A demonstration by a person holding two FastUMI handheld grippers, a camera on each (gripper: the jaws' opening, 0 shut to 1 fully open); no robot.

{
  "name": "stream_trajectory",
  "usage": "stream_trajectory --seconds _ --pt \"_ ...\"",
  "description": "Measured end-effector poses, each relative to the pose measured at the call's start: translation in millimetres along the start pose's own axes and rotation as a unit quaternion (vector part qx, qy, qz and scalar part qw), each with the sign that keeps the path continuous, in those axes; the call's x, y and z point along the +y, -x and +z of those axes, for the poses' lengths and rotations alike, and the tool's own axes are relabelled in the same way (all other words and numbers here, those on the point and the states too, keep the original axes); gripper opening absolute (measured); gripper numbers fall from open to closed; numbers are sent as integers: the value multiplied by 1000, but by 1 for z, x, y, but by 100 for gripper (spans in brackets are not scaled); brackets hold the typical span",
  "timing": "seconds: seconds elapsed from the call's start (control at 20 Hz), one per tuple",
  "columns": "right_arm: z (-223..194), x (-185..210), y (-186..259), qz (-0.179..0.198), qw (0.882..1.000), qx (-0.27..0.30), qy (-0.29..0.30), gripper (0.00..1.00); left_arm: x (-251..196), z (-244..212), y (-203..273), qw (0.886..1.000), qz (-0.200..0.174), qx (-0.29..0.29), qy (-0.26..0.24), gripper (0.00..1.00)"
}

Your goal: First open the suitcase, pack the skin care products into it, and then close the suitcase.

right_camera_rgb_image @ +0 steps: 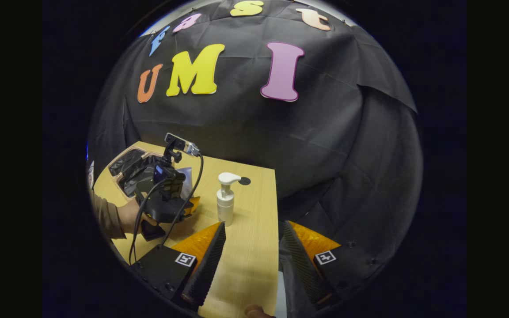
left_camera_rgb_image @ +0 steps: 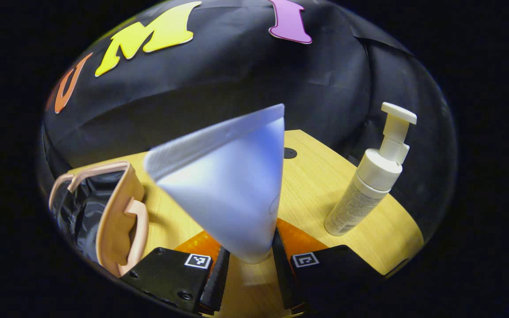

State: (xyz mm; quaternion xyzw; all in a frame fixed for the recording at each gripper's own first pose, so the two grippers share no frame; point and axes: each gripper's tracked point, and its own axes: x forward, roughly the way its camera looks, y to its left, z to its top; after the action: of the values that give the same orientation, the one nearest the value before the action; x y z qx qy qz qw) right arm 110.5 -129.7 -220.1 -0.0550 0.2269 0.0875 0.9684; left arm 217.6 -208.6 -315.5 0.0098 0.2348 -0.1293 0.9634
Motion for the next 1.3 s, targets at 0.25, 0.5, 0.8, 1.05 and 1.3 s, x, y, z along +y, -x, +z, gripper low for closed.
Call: stream_trajectory --seconds 0.25,0.5,0.8,1.05,1.3 --pt "7 18 -29 25 1000 -5 -14 79 0 -5 22 999 -2 20 39 46" --pt "7 39 -74 51 998 3 -47 79 9 14 78 999 4 7 41 44" --pt "0 59 -131 51 996 1 -69 80 24 14 156 998 28 8 55 44" --pt "-11 73 -169 47 996 7 -77 79 48 -7 226 997 54 30 52 44" --pt "-15 74 -181 24 996 7 -91 63 91 -16 275 993 96 37 51 44"
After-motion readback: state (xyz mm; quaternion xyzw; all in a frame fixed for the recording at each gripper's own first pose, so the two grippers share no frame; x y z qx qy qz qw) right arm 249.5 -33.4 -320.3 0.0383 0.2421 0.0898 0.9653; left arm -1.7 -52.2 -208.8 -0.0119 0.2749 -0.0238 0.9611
